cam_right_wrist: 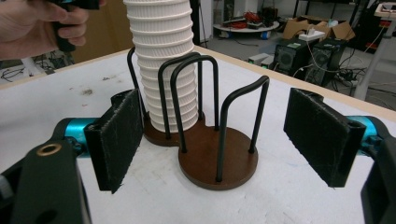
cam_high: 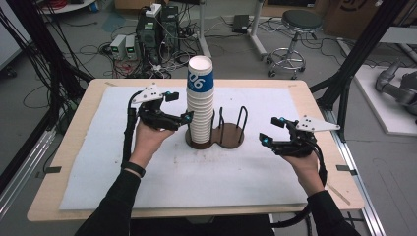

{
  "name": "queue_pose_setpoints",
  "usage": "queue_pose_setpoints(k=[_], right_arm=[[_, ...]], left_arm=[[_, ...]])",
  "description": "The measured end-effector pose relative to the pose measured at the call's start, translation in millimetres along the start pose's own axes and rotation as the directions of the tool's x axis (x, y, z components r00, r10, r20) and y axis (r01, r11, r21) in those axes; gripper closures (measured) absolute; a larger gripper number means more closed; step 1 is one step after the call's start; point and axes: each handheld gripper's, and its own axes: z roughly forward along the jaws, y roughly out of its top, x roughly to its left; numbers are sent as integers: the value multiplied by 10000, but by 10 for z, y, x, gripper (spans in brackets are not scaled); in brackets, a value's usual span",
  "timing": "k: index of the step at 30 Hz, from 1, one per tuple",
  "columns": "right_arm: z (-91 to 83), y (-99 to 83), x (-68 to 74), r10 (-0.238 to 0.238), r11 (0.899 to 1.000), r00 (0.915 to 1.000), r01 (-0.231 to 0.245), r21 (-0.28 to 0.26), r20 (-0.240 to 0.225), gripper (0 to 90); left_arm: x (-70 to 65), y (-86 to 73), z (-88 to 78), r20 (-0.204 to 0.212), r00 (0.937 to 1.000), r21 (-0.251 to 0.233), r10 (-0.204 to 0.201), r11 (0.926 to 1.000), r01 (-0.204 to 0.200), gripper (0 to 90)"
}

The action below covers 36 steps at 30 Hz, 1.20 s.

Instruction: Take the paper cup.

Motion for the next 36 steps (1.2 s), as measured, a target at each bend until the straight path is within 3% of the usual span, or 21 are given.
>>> queue_pose_setpoints(k=[17,28,36], right_arm=[[15,3,19,-14,10000,9999,14,13,-142,204],[26,15,26,15,10000,9998,-16,-54,-209,204],[73,148,35,44,9999,9993,-49,-134,-367,205]], left_arm=[[102,98,392,617,9981,-132,-26,9999,35,69],[140,111,466,774,9970,41,-41,10000,38,103],[147,112,469,811,9967,7,-15,10000,15,105]])
